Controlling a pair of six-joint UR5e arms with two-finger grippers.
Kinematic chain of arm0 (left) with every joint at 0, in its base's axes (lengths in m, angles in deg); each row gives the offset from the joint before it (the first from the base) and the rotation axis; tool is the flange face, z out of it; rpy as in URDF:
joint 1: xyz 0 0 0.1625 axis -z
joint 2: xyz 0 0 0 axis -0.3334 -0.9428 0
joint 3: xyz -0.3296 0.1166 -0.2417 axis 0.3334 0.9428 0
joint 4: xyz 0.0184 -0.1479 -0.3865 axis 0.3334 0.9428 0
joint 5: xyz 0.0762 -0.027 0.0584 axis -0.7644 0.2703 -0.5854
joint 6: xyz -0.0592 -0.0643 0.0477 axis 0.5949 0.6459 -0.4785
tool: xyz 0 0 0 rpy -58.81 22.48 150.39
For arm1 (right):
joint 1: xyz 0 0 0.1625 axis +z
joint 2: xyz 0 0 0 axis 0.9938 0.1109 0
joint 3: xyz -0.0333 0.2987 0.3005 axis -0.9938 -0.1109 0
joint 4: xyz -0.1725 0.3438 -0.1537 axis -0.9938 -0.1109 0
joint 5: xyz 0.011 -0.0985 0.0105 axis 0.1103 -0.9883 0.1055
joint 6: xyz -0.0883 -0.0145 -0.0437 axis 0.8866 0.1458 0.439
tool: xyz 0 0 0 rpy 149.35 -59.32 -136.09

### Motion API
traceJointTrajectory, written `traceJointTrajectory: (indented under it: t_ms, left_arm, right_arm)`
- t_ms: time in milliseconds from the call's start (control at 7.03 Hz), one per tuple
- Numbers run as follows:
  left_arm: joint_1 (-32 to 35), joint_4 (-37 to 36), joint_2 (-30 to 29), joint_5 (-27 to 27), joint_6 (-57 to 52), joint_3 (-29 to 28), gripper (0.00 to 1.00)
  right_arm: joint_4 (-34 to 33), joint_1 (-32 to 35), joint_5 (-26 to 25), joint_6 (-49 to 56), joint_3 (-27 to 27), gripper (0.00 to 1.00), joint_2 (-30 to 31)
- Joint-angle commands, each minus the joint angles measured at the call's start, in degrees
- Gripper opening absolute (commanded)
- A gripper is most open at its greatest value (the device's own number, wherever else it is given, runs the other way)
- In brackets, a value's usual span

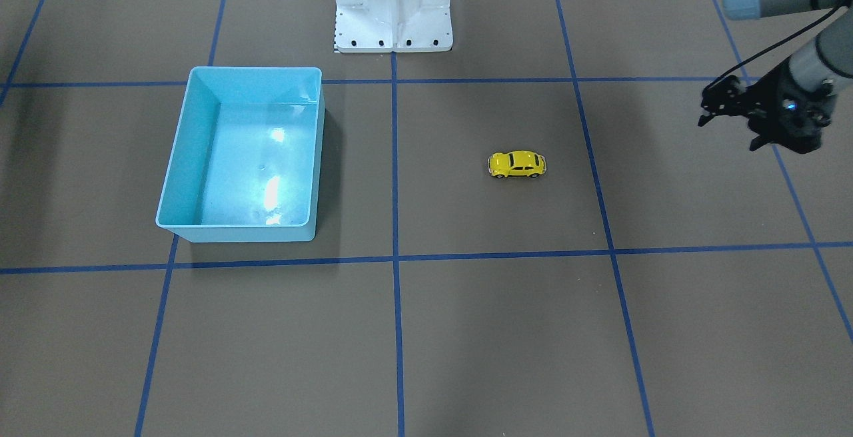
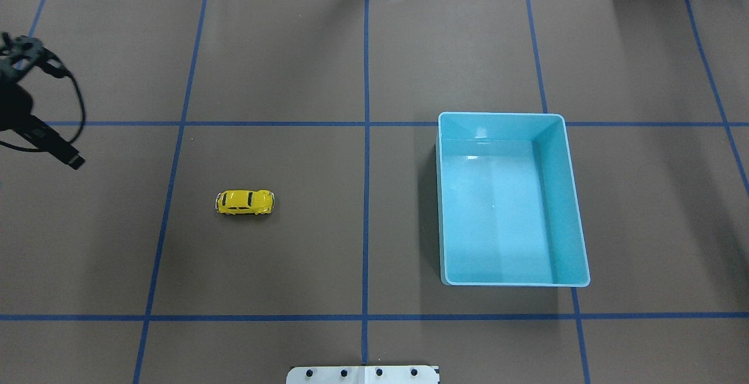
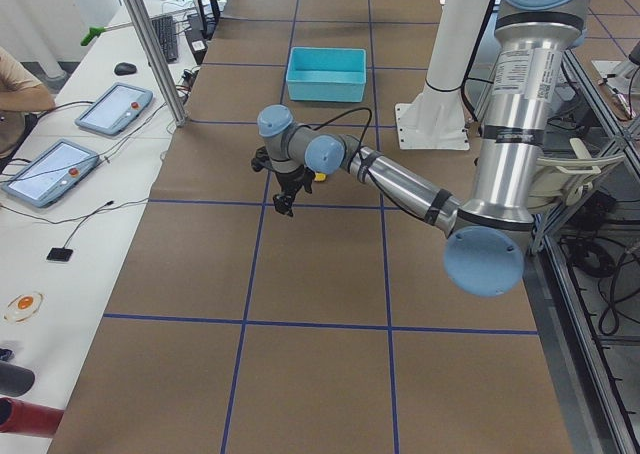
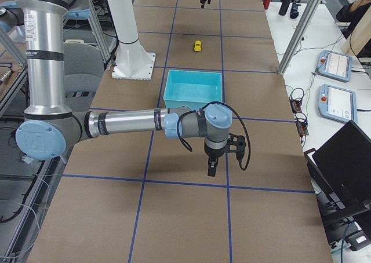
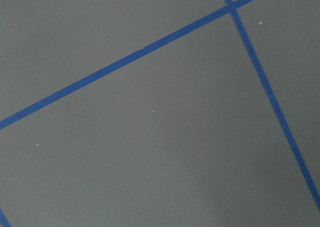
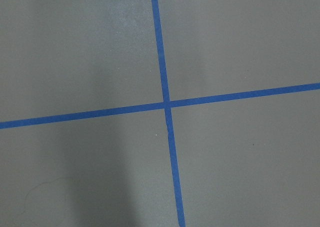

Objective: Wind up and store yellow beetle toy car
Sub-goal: 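Reach the left gripper down over the yellow beetle toy car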

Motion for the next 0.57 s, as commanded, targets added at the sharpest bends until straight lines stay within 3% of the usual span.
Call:
traceJointTrajectory:
  t_ms: [0,142,427]
  left_arm:
    - [-5.8,-9.8,-9.4,-9.7,-0.5,-0.9,1.0]
    - [-10.0,-12.8,-12.8,-16.8,-0.6,-0.1,1.0]
    - [-17.0,-16.2,-18.8,-23.9,-7.5,-1.3,1.0]
  right_arm:
    - [0.1,0.0,0.0,0.0,0.0,1.0,0.0]
    - [0.0,0.0,0.0,0.0,0.1,1.0,0.0]
    - [-0.1,0.0,0.2,0.0,0.2,1.0,0.0]
